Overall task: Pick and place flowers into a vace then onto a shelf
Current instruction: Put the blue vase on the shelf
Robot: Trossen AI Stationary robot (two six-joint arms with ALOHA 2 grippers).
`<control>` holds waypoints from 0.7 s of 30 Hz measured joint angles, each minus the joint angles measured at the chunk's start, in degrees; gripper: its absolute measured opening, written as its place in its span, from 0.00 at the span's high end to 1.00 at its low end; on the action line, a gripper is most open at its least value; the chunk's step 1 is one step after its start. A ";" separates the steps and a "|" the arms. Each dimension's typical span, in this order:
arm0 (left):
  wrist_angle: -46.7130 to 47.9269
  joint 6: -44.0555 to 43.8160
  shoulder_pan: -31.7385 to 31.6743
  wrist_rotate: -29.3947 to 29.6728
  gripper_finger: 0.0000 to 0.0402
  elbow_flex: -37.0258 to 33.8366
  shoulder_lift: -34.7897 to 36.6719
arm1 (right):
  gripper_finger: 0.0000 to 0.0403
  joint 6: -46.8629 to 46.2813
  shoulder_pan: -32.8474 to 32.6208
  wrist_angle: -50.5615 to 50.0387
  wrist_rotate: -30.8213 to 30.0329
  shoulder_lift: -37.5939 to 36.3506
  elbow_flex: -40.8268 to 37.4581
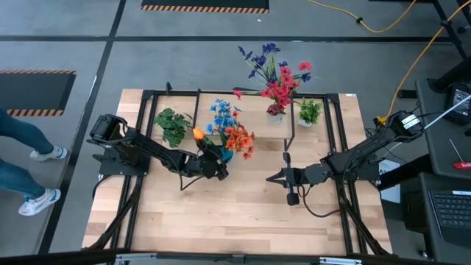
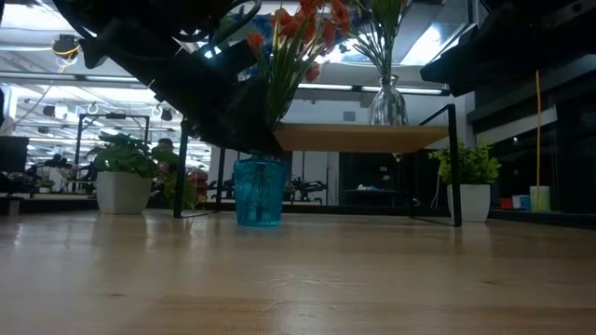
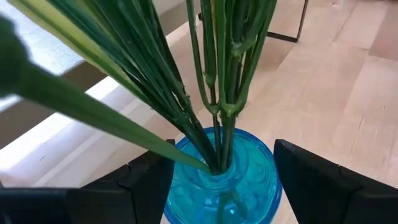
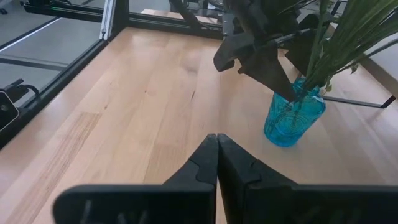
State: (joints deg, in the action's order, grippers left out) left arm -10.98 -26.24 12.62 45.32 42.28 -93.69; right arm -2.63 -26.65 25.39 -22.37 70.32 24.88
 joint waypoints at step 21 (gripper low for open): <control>0.35 -1.03 -0.79 0.26 0.63 -0.04 -0.55 | 0.98 -0.06 0.00 0.04 -0.02 0.00 0.00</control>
State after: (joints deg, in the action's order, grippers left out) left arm -10.63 -27.27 11.83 45.58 42.24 -94.24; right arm -2.69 -26.65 25.43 -22.39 70.32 24.88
